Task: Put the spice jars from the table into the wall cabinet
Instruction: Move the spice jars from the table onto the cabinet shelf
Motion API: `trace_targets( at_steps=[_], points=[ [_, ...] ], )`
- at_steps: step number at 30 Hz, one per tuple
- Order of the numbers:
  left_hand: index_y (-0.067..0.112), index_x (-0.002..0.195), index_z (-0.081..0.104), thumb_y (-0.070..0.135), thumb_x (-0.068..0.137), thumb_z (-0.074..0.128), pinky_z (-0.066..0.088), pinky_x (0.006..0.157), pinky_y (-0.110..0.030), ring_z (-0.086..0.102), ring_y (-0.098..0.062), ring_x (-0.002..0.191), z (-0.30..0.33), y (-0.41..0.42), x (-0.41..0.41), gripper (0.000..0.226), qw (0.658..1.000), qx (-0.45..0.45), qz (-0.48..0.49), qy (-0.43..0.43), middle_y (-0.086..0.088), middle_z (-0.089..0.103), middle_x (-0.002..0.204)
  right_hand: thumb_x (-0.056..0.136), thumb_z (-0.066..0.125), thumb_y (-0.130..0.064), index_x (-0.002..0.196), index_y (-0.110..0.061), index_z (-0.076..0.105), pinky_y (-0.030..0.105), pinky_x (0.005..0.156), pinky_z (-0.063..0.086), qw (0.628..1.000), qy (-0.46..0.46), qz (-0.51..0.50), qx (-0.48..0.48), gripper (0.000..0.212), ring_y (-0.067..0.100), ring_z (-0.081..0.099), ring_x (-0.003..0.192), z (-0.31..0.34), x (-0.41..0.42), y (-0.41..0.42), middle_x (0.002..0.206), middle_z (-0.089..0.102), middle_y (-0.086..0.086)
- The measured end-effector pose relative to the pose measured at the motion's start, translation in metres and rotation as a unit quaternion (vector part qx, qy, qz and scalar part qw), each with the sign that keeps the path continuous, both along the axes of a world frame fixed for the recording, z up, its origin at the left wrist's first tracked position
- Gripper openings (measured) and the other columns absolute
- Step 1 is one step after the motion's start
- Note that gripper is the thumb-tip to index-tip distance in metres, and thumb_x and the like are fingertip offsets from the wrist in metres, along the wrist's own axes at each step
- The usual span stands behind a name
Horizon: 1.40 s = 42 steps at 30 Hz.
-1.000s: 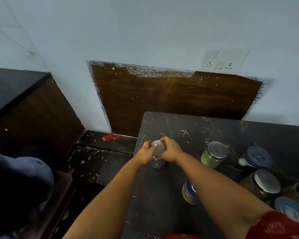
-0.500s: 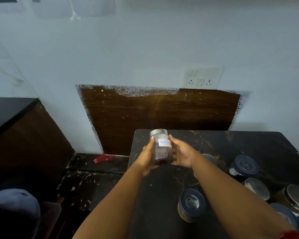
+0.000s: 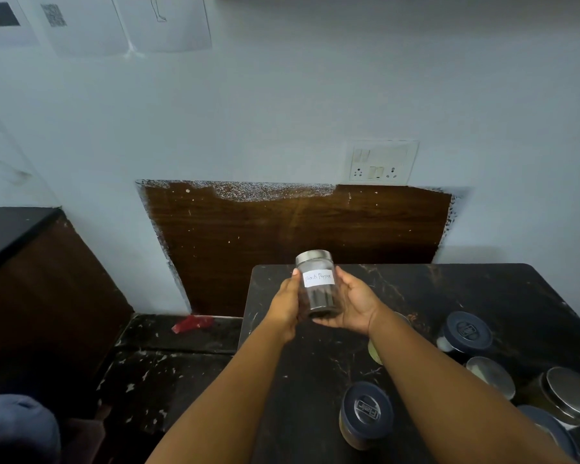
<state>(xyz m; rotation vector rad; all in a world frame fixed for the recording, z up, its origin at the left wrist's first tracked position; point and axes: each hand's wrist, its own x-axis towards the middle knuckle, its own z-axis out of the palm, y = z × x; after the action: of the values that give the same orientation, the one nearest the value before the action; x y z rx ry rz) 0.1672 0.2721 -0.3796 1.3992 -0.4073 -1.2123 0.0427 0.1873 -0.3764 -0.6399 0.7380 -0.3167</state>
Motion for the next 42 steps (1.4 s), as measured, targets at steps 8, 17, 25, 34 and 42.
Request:
trace_targets(
  at_steps=[8, 17, 25, 34, 42],
  points=[
    [0.02, 0.126, 0.048, 0.045, 0.101, 0.04, 0.05, 0.093, -0.042, 0.061, -0.025, 0.108, 0.02, -0.011, 0.006, 0.037, 0.998, -0.018, 0.015, -0.059, -0.009, 0.062, 0.12, 0.072, 0.082, -0.028, 0.138, -0.034, 0.033, 0.048, 0.092, 0.052, 0.971, 0.114, 0.018, -0.208, 0.083, 0.028, 0.06, 0.109, 0.023, 0.015, 0.003, 0.121, 0.057, 0.007],
    [0.012, 0.122, 0.039, 0.026, 0.104, 0.041, 0.056, 0.081, -0.032, 0.063, -0.023, 0.103, 0.138, -0.064, 0.013, 0.023, 0.969, -0.186, 0.049, -0.153, -0.011, 0.058, 0.116, 0.068, 0.085, -0.02, 0.14, -0.028, 0.036, 0.035, 0.097, 0.046, 0.887, 0.106, -0.138, -0.427, 0.088, 0.018, 0.051, 0.12, 0.139, 0.034, -0.036, 0.129, 0.053, -0.002],
    [0.021, 0.118, 0.038, 0.035, 0.105, 0.035, 0.051, 0.09, -0.029, 0.058, -0.019, 0.108, 0.316, -0.113, 0.014, 0.02, 0.893, -0.349, 0.065, -0.277, -0.004, 0.054, 0.121, 0.066, 0.085, -0.031, 0.144, -0.034, 0.036, 0.037, 0.098, 0.05, 0.773, 0.034, -0.241, -0.586, 0.092, 0.019, 0.055, 0.114, 0.312, 0.042, -0.08, 0.13, 0.044, 0.005],
    [0.024, 0.128, 0.041, 0.045, 0.101, 0.037, 0.049, 0.098, -0.039, 0.052, -0.023, 0.118, 0.414, -0.161, 0.039, 0.035, 0.847, -0.356, 0.113, -0.377, -0.007, 0.042, 0.132, 0.068, 0.083, -0.037, 0.148, -0.029, 0.032, 0.028, 0.086, 0.051, 0.706, 0.042, -0.279, -0.65, 0.095, 0.018, 0.057, 0.108, 0.409, 0.064, -0.122, 0.126, 0.046, 0.006],
    [0.017, 0.135, 0.043, 0.036, 0.103, 0.039, 0.051, 0.09, -0.031, 0.054, -0.017, 0.11, 0.453, -0.171, 0.058, 0.037, 0.79, -0.35, 0.165, -0.476, -0.002, 0.048, 0.127, 0.067, 0.084, -0.039, 0.142, -0.018, 0.041, 0.028, 0.086, 0.05, 0.633, 0.086, -0.278, -0.717, 0.089, 0.019, 0.057, 0.108, 0.459, 0.078, -0.139, 0.125, 0.052, 0.006]
  ],
)
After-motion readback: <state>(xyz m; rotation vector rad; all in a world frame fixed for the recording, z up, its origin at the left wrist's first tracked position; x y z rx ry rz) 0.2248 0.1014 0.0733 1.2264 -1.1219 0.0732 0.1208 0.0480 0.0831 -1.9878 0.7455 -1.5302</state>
